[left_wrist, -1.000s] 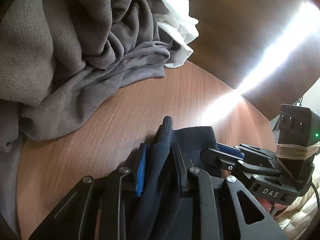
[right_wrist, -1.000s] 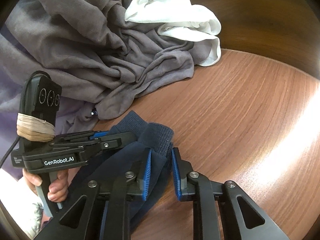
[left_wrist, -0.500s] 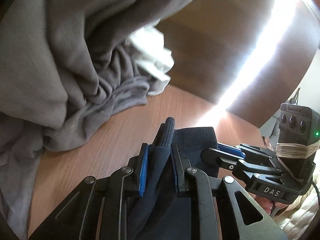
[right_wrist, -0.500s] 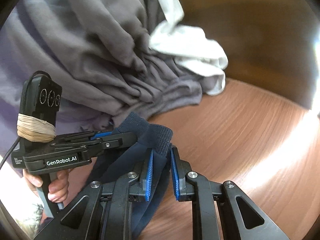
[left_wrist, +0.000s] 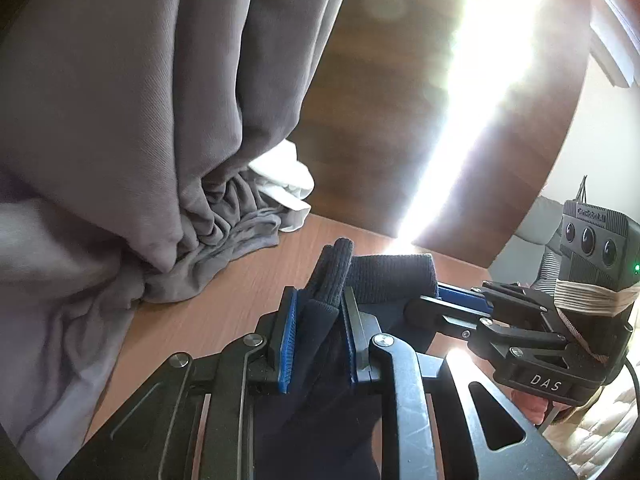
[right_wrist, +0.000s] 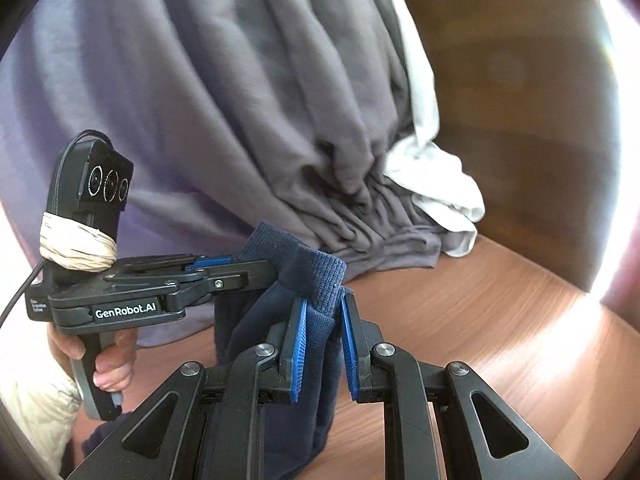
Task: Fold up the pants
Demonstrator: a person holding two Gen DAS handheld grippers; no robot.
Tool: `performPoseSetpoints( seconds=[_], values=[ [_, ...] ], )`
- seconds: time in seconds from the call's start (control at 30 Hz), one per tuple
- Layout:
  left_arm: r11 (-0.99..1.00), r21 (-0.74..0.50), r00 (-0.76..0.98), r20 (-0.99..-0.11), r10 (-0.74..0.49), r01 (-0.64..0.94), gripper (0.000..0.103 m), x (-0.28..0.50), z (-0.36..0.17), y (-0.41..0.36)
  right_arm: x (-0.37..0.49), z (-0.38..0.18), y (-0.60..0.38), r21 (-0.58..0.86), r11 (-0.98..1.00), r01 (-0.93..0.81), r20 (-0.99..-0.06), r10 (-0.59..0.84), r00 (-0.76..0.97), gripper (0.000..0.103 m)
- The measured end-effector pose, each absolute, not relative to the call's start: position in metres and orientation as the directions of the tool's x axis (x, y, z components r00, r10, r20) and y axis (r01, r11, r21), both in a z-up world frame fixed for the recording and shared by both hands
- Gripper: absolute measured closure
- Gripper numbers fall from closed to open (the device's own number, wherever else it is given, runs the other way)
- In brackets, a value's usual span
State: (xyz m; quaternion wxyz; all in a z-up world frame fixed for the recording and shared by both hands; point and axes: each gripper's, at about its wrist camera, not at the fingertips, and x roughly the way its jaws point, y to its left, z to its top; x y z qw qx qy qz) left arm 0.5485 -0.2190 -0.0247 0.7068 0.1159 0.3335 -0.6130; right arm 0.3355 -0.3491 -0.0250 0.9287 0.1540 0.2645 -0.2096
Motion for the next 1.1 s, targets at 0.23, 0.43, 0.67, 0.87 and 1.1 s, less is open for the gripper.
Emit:
performPoseSetpoints(
  seconds=[0.23, 0.43, 0.67, 0.87, 1.1],
  values=[
    [0.214, -0.215, 0.046, -0.594, -0.803, 0.953, 0.082, 0.526, -0.001, -0.172, 0.324, -0.003, -0.299, 0.146, 0.882, 0.448, -0.518, -0.317, 0.794, 0.085],
    [0.205, -0.206, 0.05, -0.578, -0.815, 0.957, 0.082, 0.513, 0.01, -0.135, 0.317, 0.009, -0.253, 0.109, 0.892, 0.439, -0.494, -0.335, 0.803, 0.085],
    [0.195, -0.194, 0.054, -0.562, -0.826, 0.961, 0.082, 0.504, 0.02, -0.098, 0.316, 0.017, -0.212, 0.078, 0.894, 0.441, -0.47, -0.357, 0.807, 0.085],
    [0.207, -0.182, 0.074, -0.552, -0.83, 0.961, 0.082, 0.501, 0.026, -0.059, 0.32, 0.021, -0.172, 0.031, 0.909, 0.416, -0.452, -0.358, 0.817, 0.085],
    [0.255, -0.182, 0.112, -0.562, -0.82, 0.95, 0.082, 0.501, 0.02, -0.005, 0.33, 0.018, -0.126, 0.0, 0.94, 0.341, -0.46, -0.303, 0.835, 0.085]
  ],
)
